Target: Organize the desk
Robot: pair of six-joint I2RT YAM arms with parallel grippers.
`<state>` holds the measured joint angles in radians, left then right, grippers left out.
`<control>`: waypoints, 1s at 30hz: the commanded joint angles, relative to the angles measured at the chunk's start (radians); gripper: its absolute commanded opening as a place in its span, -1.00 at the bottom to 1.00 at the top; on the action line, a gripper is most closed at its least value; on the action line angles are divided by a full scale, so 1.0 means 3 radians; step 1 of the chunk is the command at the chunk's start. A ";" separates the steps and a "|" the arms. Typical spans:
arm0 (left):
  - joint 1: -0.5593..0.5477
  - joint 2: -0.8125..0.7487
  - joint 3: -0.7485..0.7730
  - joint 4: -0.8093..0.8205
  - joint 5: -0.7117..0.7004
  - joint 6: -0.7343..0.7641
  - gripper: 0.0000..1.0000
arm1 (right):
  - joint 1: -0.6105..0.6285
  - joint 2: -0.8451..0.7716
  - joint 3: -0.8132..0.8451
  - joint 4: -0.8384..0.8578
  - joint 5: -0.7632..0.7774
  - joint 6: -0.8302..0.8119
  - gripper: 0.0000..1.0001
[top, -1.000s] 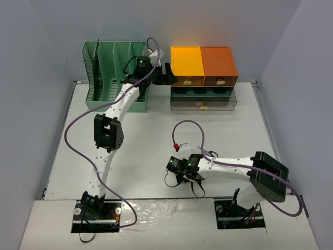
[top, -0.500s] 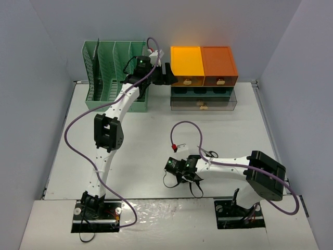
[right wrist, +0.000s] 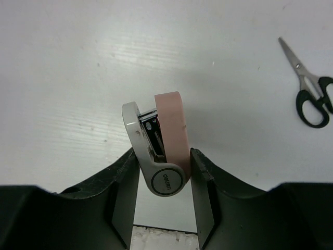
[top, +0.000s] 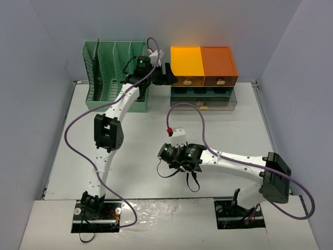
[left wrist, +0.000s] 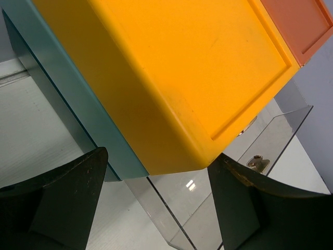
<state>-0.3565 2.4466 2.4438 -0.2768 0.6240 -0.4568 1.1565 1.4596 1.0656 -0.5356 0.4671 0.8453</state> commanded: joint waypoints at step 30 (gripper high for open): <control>0.0043 -0.0342 0.0007 0.0158 0.0032 -0.0016 0.47 | -0.2374 0.0989 0.2113 0.0814 0.0131 -0.0845 -1.00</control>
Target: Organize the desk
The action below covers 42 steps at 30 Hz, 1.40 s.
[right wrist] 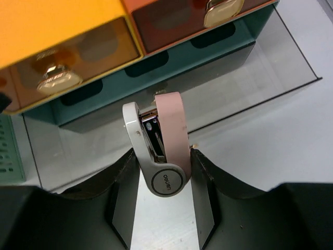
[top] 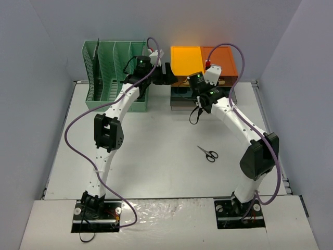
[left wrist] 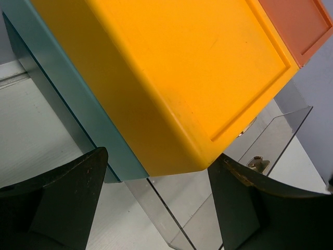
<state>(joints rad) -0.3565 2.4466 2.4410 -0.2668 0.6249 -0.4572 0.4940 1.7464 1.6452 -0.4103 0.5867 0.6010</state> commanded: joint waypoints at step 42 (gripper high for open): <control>0.0048 -0.0337 0.0044 0.0087 0.0003 0.0021 0.47 | -0.0444 0.0488 -0.0079 0.0652 -0.0591 -0.0055 -0.13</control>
<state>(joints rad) -0.3565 2.4356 2.4248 -0.2657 0.6243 -0.4568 0.3607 1.9133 1.6226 -0.2428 0.3918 0.5971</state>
